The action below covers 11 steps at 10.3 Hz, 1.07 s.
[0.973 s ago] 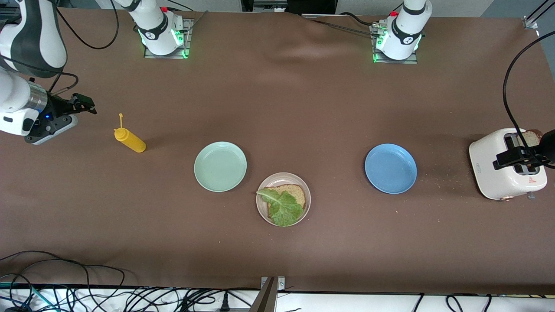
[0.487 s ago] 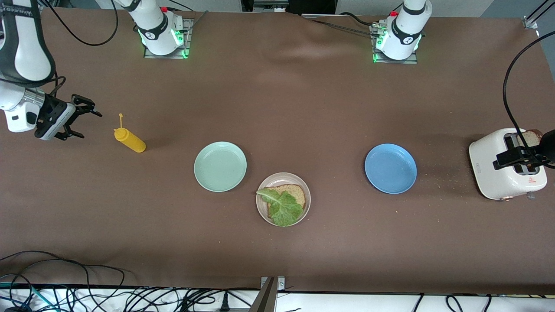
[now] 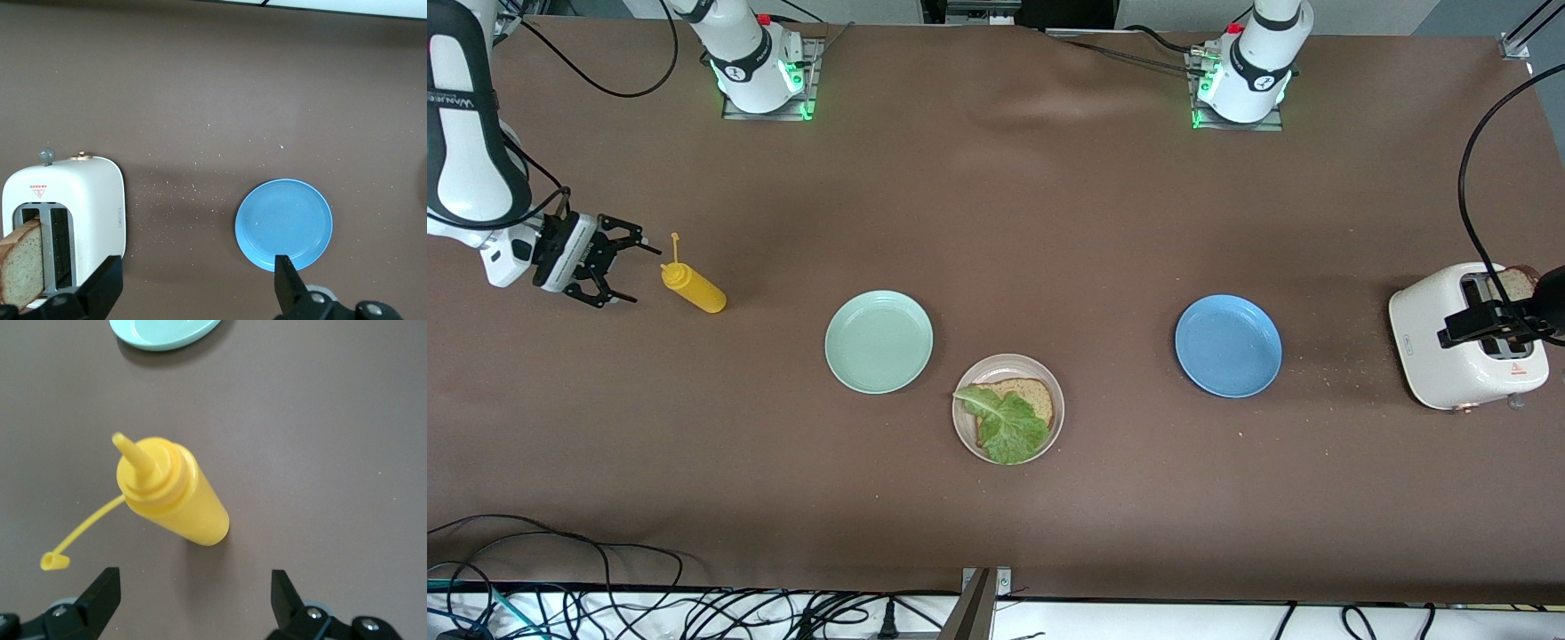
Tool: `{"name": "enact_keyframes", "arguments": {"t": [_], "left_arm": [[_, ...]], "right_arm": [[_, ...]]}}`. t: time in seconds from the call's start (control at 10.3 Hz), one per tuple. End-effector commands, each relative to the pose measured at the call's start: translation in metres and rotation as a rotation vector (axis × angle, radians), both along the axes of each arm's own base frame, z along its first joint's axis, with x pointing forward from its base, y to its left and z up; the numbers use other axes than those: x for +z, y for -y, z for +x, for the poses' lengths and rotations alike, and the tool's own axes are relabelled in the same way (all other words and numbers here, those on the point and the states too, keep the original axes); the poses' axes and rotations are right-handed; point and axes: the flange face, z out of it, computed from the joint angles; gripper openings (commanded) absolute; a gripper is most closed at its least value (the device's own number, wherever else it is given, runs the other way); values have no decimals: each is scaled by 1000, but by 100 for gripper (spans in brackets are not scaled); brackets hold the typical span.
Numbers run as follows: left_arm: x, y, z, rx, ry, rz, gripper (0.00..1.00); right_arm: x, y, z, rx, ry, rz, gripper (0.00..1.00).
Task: Make sandwich on beige plate with both arms
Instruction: 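Lower the right gripper around the yellow squeeze bottle and grasp it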
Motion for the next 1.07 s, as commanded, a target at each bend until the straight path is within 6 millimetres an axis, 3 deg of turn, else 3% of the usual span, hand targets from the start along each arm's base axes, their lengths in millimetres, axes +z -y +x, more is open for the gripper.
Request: {"name": "enact_keyframes", "arguments": {"t": [0.0,0.1,0.39,0.97], "left_arm": [[4,-1,-4,-19,-2,-8,100],[5,-2,-4,-18,-1,-7,100],[4,-1,-4,-19,-2,-8,100],[4,-1,-4,-19,-3,-8,100]], "right_arm": [[-18,-4,-2,31,36,92,100],[-31,-1,-6,54,48,109,100],[-44,-1,-9,98,83,139,100],[-73,-30,-3,86,97,227,100]]}}
